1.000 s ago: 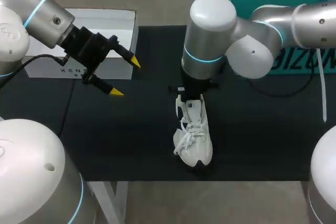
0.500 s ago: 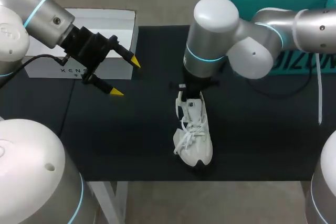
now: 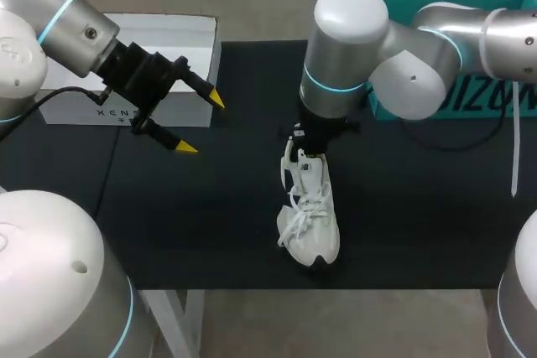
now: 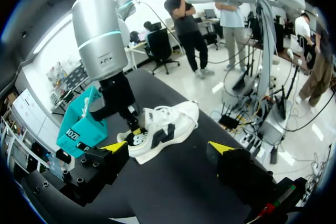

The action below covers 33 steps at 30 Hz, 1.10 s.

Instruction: Take the shoe out of the shoebox, open the shoe tongue, remove and reinsert the insole, then place the shoe into the shoebox

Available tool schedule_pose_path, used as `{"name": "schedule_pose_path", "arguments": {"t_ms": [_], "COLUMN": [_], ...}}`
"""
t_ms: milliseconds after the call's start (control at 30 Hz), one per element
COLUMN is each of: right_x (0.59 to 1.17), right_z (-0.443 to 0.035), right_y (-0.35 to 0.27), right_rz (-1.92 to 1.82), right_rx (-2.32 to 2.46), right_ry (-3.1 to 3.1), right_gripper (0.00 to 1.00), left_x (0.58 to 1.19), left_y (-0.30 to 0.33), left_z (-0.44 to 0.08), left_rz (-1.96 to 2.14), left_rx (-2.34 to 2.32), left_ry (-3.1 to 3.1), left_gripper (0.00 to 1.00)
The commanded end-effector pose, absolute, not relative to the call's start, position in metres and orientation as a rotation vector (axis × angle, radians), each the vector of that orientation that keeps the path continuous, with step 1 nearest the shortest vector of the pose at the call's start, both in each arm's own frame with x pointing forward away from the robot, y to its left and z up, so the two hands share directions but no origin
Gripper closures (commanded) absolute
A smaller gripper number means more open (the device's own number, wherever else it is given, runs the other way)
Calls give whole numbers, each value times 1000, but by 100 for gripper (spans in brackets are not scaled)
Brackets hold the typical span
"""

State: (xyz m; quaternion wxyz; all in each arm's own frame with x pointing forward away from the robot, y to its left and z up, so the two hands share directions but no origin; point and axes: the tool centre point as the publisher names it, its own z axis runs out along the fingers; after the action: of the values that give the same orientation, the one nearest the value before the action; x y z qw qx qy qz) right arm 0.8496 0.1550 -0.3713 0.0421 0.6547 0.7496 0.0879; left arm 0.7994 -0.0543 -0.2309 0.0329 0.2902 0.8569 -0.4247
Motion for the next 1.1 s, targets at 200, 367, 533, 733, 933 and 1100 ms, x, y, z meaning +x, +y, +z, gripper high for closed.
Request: {"name": "schedule_pose_path", "arguments": {"t_ms": [200, 367, 533, 733, 933, 1100], "right_x": [850, 848, 843, 845, 850, 852], "right_z": [-408, -414, -416, -393, -364, -360], "right_y": [171, 167, 161, 160, 155, 149], "right_rz": [235, 213, 187, 219, 258, 240], "right_rx": [2018, 2025, 2040, 2001, 1973, 1958], "right_ry": [2343, 2350, 2351, 2337, 2301, 2291], "right_gripper": [100, 100, 100, 100, 100, 100], "left_x": [800, 800, 800, 800, 800, 800], "left_y": [-54, -54, -54, -54, -54, -54], "left_z": [-231, -231, -231, -231, -231, -231], "left_rz": [-1303, -1303, -1303, -1303, -1303, -1303], "left_rx": [894, 894, 894, 894, 894, 894], "left_ry": [2640, 2640, 2640, 2640, 2640, 2640], "left_gripper": [0, 0, 0, 0, 0, 0]}}
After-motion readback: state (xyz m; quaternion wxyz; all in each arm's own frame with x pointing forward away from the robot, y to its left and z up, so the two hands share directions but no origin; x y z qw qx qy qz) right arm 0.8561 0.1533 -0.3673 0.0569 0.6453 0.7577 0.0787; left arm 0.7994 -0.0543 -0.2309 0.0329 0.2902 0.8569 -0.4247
